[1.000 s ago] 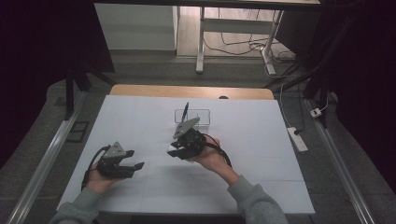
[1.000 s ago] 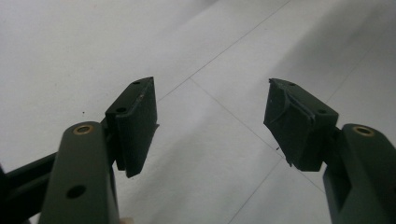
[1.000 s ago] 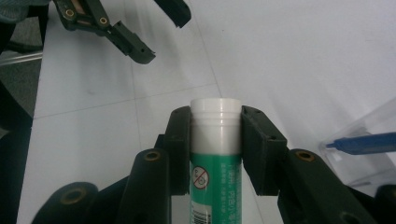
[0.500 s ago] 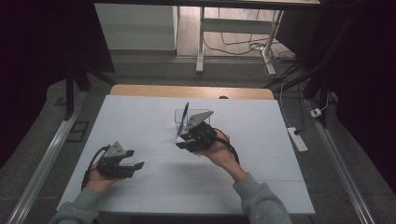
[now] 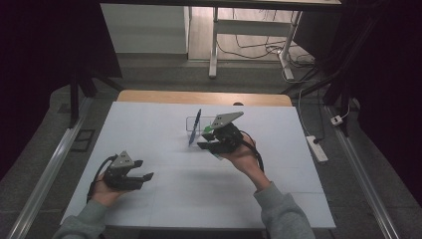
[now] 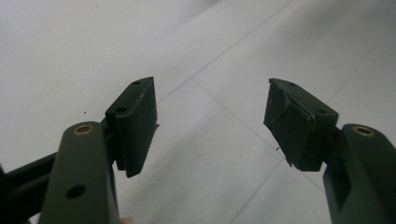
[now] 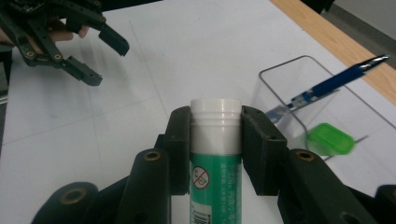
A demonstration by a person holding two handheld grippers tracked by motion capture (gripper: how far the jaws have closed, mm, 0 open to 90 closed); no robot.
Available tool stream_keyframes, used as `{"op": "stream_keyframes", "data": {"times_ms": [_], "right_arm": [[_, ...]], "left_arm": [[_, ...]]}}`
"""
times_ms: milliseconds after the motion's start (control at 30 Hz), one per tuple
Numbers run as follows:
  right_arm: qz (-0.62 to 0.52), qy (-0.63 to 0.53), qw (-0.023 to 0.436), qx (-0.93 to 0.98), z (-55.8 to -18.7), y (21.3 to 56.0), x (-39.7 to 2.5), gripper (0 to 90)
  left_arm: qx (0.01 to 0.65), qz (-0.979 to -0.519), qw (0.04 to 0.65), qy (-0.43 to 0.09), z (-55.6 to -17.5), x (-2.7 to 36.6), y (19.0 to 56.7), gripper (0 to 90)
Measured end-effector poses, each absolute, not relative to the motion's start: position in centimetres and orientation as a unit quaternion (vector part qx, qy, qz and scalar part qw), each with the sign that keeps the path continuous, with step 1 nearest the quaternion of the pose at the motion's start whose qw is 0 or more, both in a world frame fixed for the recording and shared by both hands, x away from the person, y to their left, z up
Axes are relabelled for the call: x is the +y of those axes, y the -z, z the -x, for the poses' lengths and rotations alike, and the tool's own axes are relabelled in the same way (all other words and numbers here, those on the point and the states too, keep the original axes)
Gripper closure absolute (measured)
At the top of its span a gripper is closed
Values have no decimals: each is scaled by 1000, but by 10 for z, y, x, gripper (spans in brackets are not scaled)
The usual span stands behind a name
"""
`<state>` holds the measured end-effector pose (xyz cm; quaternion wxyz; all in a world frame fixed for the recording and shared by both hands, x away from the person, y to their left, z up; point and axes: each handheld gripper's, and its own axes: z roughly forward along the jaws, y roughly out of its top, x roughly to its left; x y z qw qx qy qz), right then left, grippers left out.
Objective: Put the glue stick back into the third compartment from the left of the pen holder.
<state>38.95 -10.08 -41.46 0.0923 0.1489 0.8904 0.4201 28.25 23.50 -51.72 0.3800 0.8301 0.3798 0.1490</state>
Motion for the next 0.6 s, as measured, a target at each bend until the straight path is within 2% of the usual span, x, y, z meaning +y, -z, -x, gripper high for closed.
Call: {"op": "stream_keyframes", "data": {"times_ms": [600], "right_arm": [[-187, -451, 122, 864, -401, 403, -130, 642]], "left_arm": [[380, -830, 381, -150, -283, 235, 517, 341]]}}
